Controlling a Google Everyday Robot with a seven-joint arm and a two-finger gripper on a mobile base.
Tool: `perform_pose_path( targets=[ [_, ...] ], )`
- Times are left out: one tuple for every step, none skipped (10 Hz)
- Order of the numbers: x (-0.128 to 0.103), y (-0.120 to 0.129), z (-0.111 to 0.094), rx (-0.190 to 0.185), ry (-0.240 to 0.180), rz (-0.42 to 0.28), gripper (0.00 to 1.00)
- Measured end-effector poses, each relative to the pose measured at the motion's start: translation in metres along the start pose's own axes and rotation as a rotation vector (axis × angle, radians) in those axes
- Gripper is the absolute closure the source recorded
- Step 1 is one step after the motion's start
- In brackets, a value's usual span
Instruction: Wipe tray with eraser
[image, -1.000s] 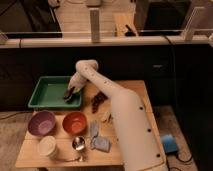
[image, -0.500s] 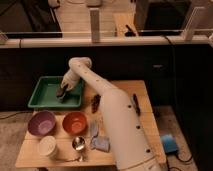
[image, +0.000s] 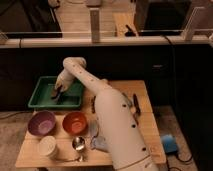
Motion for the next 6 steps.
perform_pose_path(
  targets=[
    [-0.008,-0.001,0.002,-0.003,-0.012,-0.012,0.81],
    [-0.014,0.0,0.003,-0.007,-0.018,-0.02,0.81],
    [-0.023,0.003,0.003,-0.013,-0.024,-0.022,0.81],
    [-0.029,0.012,0.001,-0.021,-0.026,-0.013,0.81],
    [-0.029,0.022,-0.003,-0.028,-0.023,0.001,0.81],
    [-0.028,0.031,-0.007,-0.033,-0.018,0.017,0.81]
  ],
)
